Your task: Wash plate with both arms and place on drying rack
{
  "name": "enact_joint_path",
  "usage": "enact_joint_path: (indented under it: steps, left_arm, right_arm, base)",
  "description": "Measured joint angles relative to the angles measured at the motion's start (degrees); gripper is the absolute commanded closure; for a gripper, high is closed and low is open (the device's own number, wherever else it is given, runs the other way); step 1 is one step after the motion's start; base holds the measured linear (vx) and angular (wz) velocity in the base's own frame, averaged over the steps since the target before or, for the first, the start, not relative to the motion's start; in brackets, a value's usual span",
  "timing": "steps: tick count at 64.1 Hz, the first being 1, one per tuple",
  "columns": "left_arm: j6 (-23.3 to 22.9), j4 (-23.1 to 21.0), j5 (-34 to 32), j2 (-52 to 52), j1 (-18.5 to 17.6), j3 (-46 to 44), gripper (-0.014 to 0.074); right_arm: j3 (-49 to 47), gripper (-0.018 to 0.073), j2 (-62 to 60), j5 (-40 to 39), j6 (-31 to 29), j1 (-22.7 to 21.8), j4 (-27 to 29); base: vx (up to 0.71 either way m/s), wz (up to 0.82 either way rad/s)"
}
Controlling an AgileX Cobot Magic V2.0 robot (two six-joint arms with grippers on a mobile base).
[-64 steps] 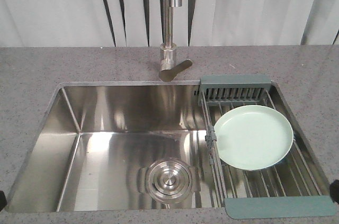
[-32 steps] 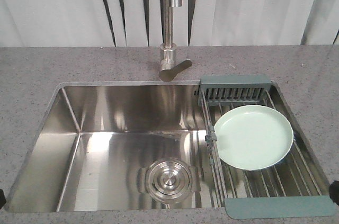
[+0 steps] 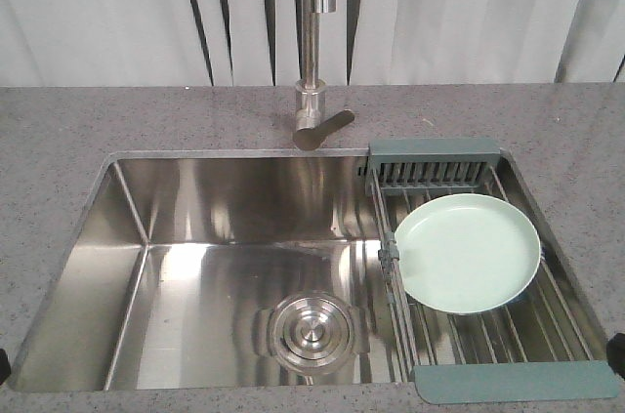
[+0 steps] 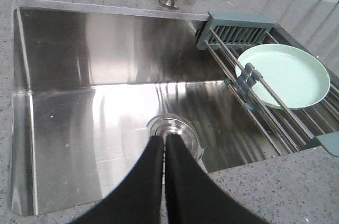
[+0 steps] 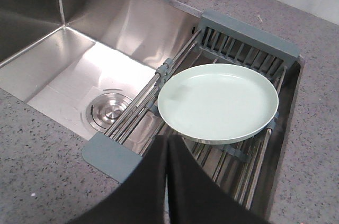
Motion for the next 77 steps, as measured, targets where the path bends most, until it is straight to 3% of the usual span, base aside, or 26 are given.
enact_joint_path:
  steps: [17, 27, 36, 45, 53, 63, 70, 77]
  left_arm:
    - [0.0, 0.6, -0.3, 0.0, 0.0, 0.1, 0.0603]
    - [-1.9, 7.6, -2.0, 0.0, 0.0, 1.8, 0.0603]
    - [-14.5, 19.6, -5.7, 0.0, 0.0, 4.2, 0.0603]
    - [-32.5, 34.2, -17.7, 0.0, 0.0, 9.3, 0.0603]
    - [-39.9, 40.7, -28.8, 0.0, 0.0, 15.3, 0.0603]
    - [-41.5, 42.0, -38.2, 0.0, 0.0, 21.3, 0.0603]
    - [-40.9, 42.0, -37.9, 0.0, 0.0, 21.3, 0.0603]
    - [-36.7, 42.0, -37.1, -0.7, 0.0, 21.3, 0.0603]
  right_arm:
    - [0.0, 0.0563, 0.0, 0.0, 0.0, 0.0, 0.0]
    - [0.0, 0.0563, 0.0, 0.0, 0.0, 0.0, 0.0]
    - [0.0, 0.0563, 0.0, 0.0, 0.0, 0.0, 0.0]
    - [0.0, 0.0563, 0.0, 0.0, 0.0, 0.0, 0.0]
    - [0.0, 0.0563, 0.0, 0.1, 0.0, 0.0, 0.0]
    - [0.0, 0.0563, 0.0, 0.1, 0.0, 0.0, 0.0]
    - [0.0, 0.0563, 0.0, 0.2, 0.0, 0.0, 0.1]
    - [0.0, 0.0563, 0.0, 0.2, 0.0, 0.0, 0.1]
  base:
    - [0.0, 0.0]
    - [0.0, 0.0]
    - [0.0, 0.0]
    - [0.0, 0.0]
    - [0.0, 0.0]
    - [0.0, 0.0]
    - [0.0, 0.0]
    - [0.0, 0.0]
